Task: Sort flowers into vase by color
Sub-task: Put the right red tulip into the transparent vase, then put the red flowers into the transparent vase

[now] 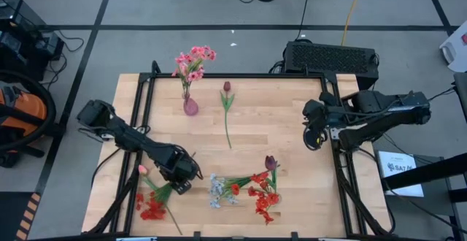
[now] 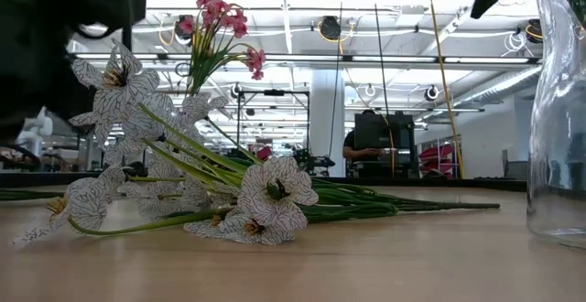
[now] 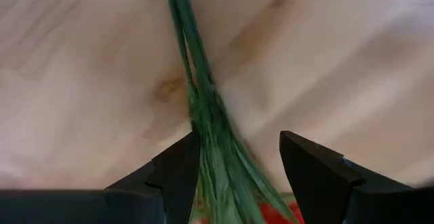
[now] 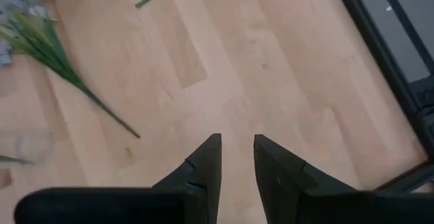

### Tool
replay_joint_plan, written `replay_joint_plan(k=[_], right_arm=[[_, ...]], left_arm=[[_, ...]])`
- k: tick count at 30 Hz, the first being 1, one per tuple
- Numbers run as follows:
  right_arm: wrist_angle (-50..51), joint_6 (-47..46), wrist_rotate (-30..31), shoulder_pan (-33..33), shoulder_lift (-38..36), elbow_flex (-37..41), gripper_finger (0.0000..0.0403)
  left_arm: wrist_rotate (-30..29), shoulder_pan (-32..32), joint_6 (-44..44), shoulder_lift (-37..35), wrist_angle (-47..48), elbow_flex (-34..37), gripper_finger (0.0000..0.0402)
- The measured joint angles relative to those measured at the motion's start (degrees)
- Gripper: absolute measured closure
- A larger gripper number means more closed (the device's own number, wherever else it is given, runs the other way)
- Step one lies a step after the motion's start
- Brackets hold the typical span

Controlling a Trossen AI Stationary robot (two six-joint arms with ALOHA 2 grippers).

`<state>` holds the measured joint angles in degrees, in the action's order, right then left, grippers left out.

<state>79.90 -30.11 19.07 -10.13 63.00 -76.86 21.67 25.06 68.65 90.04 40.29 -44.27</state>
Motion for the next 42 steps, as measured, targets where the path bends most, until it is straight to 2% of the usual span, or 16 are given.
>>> replay_joint_plan(k=[3, 5, 7, 11, 12, 21, 27, 30, 34, 36, 42], right_arm=[[-0.7, 2.6, 0.0, 1.7, 0.0, 0.0, 0.0325], [-0.9, 5.1, 0.3, 2.8, 0.0, 0.0, 0.0325], [-0.8, 8.4, 2.3, 3.7, 0.0, 0.0, 0.0325], [-0.8, 15.2, 6.9, 5.6, 0.0, 0.0, 0.0325], [-0.8, 16.4, 7.3, 6.2, 0.0, 0.0, 0.0325], [-1.0, 22.6, 7.9, 10.8, 0.0, 0.0, 0.0325], [-2.0, 24.2, 7.9, 12.0, 0.0, 0.0, 0.0325], [-1.9, 24.1, 7.8, 12.0, 0.0, 0.0, 0.0325], [-1.8, 23.9, 7.6, 12.0, 0.0, 0.0, 0.0325], [-1.9, 23.9, 8.1, 12.0, 0.0, 0.0, 0.0325], [-2.1, 25.9, 13.3, 12.0, 0.0, 0.0, 0.0325]], left_arm=[[0.1, 0.5, 0.1, 2.3, 1.1, -0.2, 0.0201], [0.2, 0.5, 0.1, 3.1, 1.5, -0.3, 0.0223], [0.2, 0.1, 0.4, 3.3, 1.6, -0.3, 0.026], [-0.3, -1.4, -0.3, 2.3, 2.7, -1.4, 0.0368], [-0.5, -1.9, -0.6, 1.7, 2.5, -1.9, 0.0381], [-1.8, -8.8, -1.9, -9.4, 2.4, -5.2, 0.0385], [-3.3, -13.9, -1.9, -17.4, 2.9, -9.9, 0.0387], [-6.3, -15.8, -1.9, -19.2, 7.2, -11.9, 0.0387], [-6.8, -17.2, -1.9, -19.2, 12.0, -12.0, 0.0388], [-6.7, -18.0, -2.0, -19.3, 9.6, -12.0, 0.0388], [-6.7, -22.9, -5.2, -19.8, -8.8, -12.1, 0.0389]])
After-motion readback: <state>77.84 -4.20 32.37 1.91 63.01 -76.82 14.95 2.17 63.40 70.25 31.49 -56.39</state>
